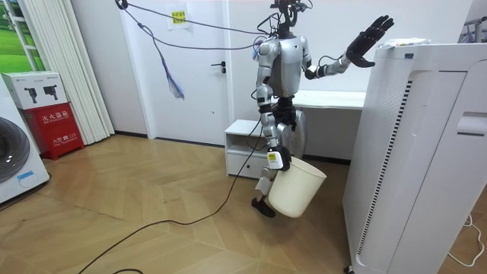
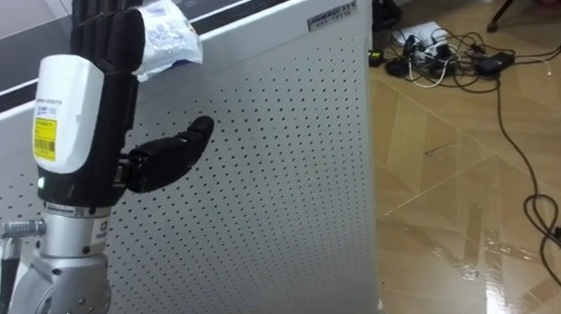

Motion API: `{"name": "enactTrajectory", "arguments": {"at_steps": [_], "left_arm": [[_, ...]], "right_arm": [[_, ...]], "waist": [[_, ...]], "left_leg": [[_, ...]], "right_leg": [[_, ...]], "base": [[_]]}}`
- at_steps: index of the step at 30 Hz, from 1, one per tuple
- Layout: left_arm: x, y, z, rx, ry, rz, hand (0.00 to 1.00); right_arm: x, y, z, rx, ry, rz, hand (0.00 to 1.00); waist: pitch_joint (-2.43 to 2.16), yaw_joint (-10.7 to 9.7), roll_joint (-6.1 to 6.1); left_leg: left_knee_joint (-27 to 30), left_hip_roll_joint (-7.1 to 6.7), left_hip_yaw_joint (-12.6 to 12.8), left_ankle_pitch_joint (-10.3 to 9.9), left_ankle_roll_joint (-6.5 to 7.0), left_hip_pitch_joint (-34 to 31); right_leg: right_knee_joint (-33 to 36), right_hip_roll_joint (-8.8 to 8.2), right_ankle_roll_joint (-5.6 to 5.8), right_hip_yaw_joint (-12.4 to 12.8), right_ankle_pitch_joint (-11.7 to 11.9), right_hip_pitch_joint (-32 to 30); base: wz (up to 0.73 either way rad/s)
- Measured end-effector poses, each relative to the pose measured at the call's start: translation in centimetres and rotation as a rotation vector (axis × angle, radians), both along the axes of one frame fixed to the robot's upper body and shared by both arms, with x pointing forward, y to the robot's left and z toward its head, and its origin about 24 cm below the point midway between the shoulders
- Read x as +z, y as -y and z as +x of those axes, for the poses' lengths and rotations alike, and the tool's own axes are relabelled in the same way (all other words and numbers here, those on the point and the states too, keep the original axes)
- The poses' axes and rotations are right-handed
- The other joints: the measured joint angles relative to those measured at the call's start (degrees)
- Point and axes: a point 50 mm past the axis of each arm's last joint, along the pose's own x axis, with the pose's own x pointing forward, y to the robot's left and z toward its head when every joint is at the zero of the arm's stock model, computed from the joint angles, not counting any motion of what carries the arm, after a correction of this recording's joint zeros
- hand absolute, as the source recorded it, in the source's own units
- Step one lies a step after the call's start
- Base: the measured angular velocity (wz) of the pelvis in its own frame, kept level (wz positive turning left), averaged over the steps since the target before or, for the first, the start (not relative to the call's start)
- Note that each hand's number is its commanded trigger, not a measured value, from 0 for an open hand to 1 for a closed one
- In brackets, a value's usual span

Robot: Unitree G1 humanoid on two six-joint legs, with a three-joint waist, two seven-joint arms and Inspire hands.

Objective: Pick garbage

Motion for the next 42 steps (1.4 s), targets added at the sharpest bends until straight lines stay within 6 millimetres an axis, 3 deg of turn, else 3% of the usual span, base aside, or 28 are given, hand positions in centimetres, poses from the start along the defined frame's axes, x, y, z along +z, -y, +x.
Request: {"name": "enactTrajectory", "arguments": {"at_steps": [11, 20, 39, 40, 42], "left_arm": [[-1.5, -1.4, 1.2, 0.077, -0.077, 0.018, 0.0], [-1.3, -2.7, 2.1, 0.111, -0.076, 0.081, 0.0], [-1.7, -3.3, 2.2, 0.117, -0.07, 0.09, 0.0], [-1.6, -3.4, 2.2, 0.119, -0.064, 0.094, 0.53], [-1.3, -3.5, 2.3, 0.117, -0.053, 0.104, 0.95]], "right_arm": [[0.0, 0.0, 0.1, 0.0, 0.004, -0.005, 1.0], [0.0, 0.0, 0.1, 0.005, 0.004, -0.006, 1.0], [0.1, 0.1, 0.1, 0.001, 0.006, -0.022, 1.0], [0.1, 0.1, 0.1, 0.001, 0.005, -0.023, 1.0], [0.1, 0.2, 0.0, 0.0, 0.004, -0.026, 1.0]], "waist": [[0.01, 0.9, -0.02], [0.03, 1.0, -0.04], [-0.21, 0.9, 0.34], [-0.28, 0.9, 0.45], [-0.27, 0.8, 0.44]], "left_leg": [[-0.1, 0.02, 0.2, 0.0, 0.0, 0.0], [-0.1, 0.05, 0.3, 0.0, 0.0, 0.0], [0.0, 0.06, 0.4, 0.0, 0.0, -0.2], [0.0, 0.04, 0.3, 0.0, 0.0, -0.2], [-0.1, 0.02, 0.3, 0.0, 0.0, -0.2]], "right_leg": [[0.0, -0.01, 0.0, 0.0, 0.0, 0.0], [-0.1, -0.01, 0.0, 0.0, 0.0, 0.0], [-0.3, 0.03, 0.0, 0.3, 0.0, -0.1], [-0.4, 0.02, 0.0, 0.3, 0.0, -0.1], [-0.4, 0.0, 0.0, 0.2, 0.0, -0.1]], "base": [[0.0], [0.0], [0.0], [0.0], [0.0]]}}
